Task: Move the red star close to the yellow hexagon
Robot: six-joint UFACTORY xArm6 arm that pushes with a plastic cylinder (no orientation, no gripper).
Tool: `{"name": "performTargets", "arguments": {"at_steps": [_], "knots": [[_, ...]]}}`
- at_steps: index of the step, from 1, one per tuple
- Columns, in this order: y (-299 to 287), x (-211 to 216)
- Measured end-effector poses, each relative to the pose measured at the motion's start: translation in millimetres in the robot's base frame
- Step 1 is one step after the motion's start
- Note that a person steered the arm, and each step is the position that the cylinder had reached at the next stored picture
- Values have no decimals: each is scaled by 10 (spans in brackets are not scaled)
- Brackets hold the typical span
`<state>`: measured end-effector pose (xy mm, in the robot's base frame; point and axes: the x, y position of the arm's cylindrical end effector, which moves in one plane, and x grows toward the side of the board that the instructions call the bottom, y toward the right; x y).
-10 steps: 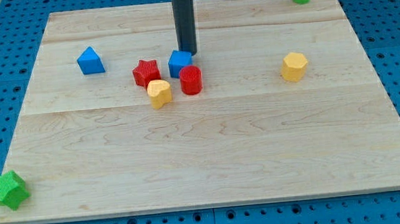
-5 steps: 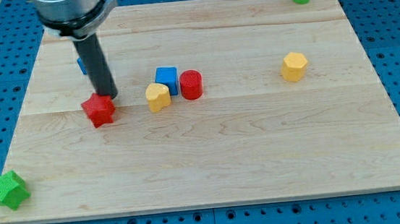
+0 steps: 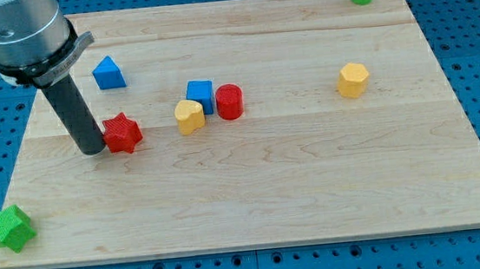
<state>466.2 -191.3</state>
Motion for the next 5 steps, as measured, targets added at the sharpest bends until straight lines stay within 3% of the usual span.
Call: {"name": "performTargets", "arguments": {"at_steps": [2,5], "knots": [[316,-180],[1959,-62]]}}
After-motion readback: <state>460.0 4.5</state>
